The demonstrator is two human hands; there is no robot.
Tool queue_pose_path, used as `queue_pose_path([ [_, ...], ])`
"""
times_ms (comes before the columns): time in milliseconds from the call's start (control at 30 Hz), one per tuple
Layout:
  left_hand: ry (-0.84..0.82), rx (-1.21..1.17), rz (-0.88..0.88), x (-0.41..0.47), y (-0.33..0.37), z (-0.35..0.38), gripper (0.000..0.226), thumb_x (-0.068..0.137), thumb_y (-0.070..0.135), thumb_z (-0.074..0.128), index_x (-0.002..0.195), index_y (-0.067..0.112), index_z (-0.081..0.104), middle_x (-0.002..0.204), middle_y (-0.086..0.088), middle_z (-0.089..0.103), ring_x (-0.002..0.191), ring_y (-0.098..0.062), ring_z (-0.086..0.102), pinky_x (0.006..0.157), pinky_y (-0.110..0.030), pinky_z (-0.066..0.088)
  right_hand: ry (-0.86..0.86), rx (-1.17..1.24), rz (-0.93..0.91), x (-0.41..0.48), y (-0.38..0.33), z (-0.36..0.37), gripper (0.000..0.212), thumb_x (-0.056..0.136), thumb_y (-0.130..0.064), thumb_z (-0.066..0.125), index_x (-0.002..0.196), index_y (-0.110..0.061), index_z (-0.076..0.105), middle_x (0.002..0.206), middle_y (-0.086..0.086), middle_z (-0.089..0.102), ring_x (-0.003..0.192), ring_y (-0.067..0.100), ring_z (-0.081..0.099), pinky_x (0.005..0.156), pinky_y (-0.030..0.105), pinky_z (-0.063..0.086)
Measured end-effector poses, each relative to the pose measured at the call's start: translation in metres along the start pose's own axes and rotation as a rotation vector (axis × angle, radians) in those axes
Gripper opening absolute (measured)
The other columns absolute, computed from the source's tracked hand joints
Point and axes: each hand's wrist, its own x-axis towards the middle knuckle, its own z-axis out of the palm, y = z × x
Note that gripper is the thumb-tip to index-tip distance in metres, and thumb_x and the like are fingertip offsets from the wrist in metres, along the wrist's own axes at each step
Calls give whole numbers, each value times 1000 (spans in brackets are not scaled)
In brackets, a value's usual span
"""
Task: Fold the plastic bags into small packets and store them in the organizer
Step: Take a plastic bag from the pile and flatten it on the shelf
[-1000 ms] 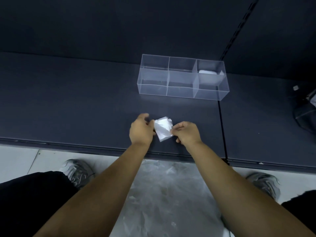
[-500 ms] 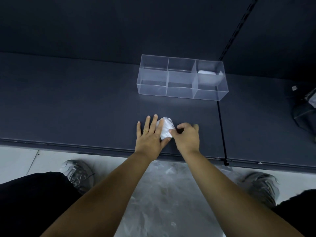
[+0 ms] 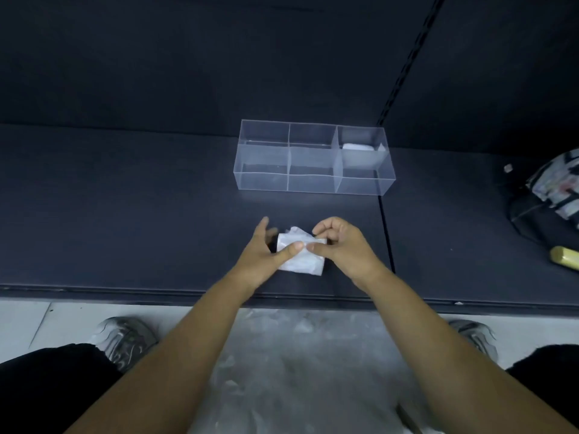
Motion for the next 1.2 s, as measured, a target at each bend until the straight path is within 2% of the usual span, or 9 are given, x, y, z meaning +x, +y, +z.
queue_pose_path([
  [67,-200,-48,-8,4,20,-3,74,75,41,75,138,19,45,133,3,57,119,-14,56,102,-28,42,-102,10,-42,-2,-12,-16,24,78,-1,75,92,-15,60,70,-3,67,66,6,58,66,16,49],
  [133,-255,-110,10,9,38,3,43,78,29,75,116,12,66,112,-5,71,105,-19,66,93,-28,50,-104,42,-43,-1,-22,-29,25,80,-5,75,99,-15,62,75,-1,68,73,8,61,71,18,51],
  [267,-84,-253,48,27,71,25,25,80,17,76,102,6,71,97,-7,74,86,-16,70,74,-21,54,-40,142,25,9,-37,-52,3,85,-10,70,87,-11,67,70,-5,71,62,2,64,57,12,47],
  [433,240,-151,239,64,96,34,2,84,13,72,82,14,71,79,5,71,70,-2,64,67,-12,50,293,123,8,65,-55,-91,14,84,-10,72,71,-11,66,65,-2,66,51,-1,57,53,11,46],
  [533,405,360,476,85,90,31,13,93,23,61,99,16,69,104,4,69,102,-12,60,90,-21,44,515,98,-15,118,-64,-117,19,83,-13,74,68,-13,62,69,-1,64,58,5,57,53,13,48],
  [600,330,736,545,97,76,34,41,97,36,49,132,15,54,138,-2,52,133,-20,39,114,-32,22,592,93,-1,154,-64,-128,23,83,-16,74,65,-15,59,69,-2,62,65,12,58,59,20,50],
  [700,228,1078,513,110,53,38,64,98,54,26,152,22,15,160,2,14,148,-18,-1,117,-38,-13,608,-59,72,198,-55,-136,20,83,-23,74,71,-16,59,77,2,63,83,21,61,77,31,52],
  [833,273,1197,581,113,34,39,70,93,59,13,149,23,-8,161,1,0,145,-18,-16,116,-41,-18,584,-566,238,221,-41,-135,30,83,-39,69,108,-21,67,120,6,61,114,27,55,99,38,43],
  [1200,294,1198,590,114,30,43,71,93,56,20,151,19,2,161,-3,8,148,-23,-7,117,-45,-12,774,-788,145,230,-32,-122,16,85,-15,62,100,-11,61,120,10,48,97,29,57,93,37,33],
])
